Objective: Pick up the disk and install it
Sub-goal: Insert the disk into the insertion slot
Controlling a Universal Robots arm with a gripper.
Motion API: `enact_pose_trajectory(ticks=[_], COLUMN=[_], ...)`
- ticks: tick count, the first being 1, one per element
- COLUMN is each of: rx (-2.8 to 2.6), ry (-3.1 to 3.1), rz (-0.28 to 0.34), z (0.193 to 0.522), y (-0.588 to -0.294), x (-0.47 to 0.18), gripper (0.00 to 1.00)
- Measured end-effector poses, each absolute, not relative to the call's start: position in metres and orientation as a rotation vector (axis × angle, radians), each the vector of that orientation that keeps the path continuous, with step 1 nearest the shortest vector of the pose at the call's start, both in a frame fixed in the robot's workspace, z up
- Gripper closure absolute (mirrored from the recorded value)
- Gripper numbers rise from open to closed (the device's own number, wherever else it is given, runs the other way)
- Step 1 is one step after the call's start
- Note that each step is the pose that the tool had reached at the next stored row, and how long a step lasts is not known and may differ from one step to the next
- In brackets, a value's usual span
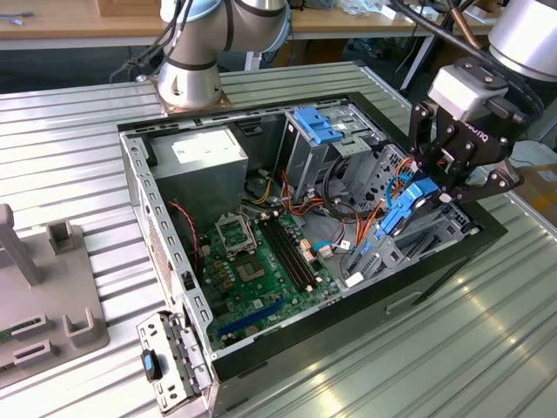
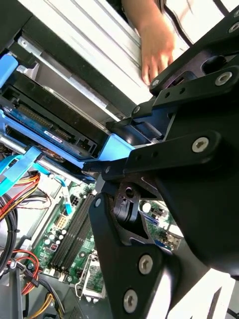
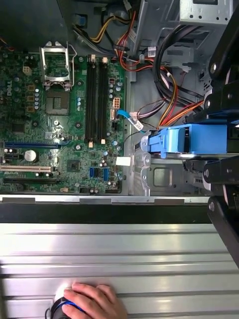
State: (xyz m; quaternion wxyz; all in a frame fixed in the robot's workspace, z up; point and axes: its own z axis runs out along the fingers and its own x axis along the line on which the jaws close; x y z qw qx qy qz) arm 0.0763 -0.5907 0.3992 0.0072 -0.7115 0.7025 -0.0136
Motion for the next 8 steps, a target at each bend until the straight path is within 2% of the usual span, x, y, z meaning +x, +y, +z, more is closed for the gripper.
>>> enact_pose_trajectory(ticks=[8], rx=[-2.225], ry=[2.197], rz=[-0.043], z=[0.412], y=[-0.591], x=[0.076], gripper=[0.64])
